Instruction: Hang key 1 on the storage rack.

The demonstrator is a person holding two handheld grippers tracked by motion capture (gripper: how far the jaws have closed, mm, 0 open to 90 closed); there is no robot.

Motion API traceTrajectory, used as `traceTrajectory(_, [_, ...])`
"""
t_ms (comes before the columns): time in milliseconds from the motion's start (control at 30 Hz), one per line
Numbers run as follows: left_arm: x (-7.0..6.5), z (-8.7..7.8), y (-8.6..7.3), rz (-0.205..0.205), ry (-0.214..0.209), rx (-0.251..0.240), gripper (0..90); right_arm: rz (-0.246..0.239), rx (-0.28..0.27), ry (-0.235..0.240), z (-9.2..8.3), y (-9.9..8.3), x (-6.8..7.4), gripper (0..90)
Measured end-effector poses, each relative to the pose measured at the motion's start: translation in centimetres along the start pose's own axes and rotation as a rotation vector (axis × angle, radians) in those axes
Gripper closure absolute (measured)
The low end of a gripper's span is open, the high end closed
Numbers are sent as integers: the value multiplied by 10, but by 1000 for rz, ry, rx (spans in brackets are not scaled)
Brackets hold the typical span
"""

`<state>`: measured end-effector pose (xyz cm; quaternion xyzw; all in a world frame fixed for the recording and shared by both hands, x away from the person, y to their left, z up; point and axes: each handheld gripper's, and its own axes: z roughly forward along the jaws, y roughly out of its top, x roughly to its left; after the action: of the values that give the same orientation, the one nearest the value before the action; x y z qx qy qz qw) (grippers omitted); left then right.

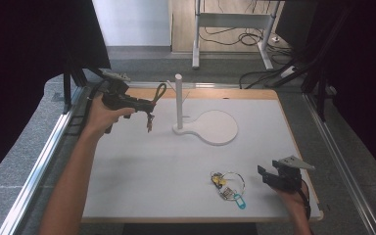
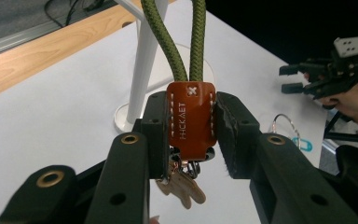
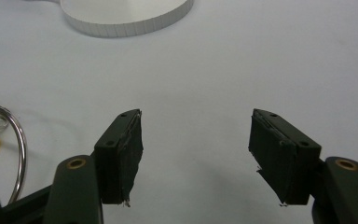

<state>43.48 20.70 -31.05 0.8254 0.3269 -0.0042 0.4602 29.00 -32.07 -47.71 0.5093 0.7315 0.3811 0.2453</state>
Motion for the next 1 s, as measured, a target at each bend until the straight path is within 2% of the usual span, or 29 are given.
traceTrajectory(433, [11, 4, 14, -21, -2, -6, 669, 5, -3, 0, -1, -1, -1, 350])
traceTrajectory(633, [21, 9, 15, -47, -16, -7, 669, 9, -3, -2, -2, -1, -3, 350])
traceTrajectory(1000, [30, 16, 15, -74, -32, -12, 669, 11, -5, -8, -2, -1, -4, 351])
